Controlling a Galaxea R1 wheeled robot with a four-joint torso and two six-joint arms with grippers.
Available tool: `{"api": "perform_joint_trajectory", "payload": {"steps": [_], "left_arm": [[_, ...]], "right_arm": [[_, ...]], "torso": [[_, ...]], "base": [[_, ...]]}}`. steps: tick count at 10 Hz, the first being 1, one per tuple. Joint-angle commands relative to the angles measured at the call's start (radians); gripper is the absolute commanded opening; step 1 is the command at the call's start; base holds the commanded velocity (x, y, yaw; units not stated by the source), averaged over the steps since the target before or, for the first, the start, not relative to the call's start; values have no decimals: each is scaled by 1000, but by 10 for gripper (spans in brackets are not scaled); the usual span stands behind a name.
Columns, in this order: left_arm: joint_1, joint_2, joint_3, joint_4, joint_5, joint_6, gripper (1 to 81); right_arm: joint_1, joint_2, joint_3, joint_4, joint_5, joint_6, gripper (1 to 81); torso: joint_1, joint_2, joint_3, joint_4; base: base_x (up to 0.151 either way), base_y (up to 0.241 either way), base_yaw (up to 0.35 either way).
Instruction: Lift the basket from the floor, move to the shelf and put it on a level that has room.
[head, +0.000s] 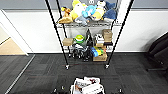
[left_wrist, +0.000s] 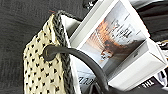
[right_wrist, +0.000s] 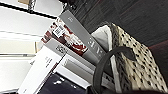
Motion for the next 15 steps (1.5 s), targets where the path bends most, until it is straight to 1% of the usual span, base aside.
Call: {"api": "perform_joint_trajectory", "payload": {"steps": [1,3,7,8,9,10,11,12,14,15], "left_arm": [[-109,-71,180,-38,17,-2,10],[-109,-94,203,-38,16,1,10],[-100,-91,203,-36,17,1,10],[-100,-90,203,-36,17,0,10],[-100,-87,203,-36,17,0,10],[-100,-87,203,-36,16,0,10],[-101,-87,205,-36,14,0,10],[-100,-87,205,-36,14,0,10],[-100,-87,205,-36,14,0,10],[-101,-87,205,-36,14,0,10]], "right_arm": [[101,-32,149,7,-12,-1,10],[101,-43,166,7,-6,-1,10],[95,-67,187,7,-4,-1,10],[97,-72,195,7,2,-2,10],[97,-73,201,7,8,-2,10],[100,-73,204,7,8,-2,10],[101,-73,206,7,9,-2,10],[101,-73,207,7,8,-2,10],[104,-75,209,7,8,-2,10],[104,-75,210,7,9,-2,10]], "torso": [[-62,97,96,0],[-106,163,163,0],[-193,293,291,0],[-214,326,250,0],[-174,261,259,0],[-191,285,273,0],[-197,290,334,0],[-201,300,373,0],[-201,300,406,0],[-201,301,437,0]], "base": [[0,0,0],[0,0,0],[0,0,0],[0,0,0],[0,0,0],[0,0,0],[0,0,0],[0,0,0],[0,0,0],[0,0,0]]}}
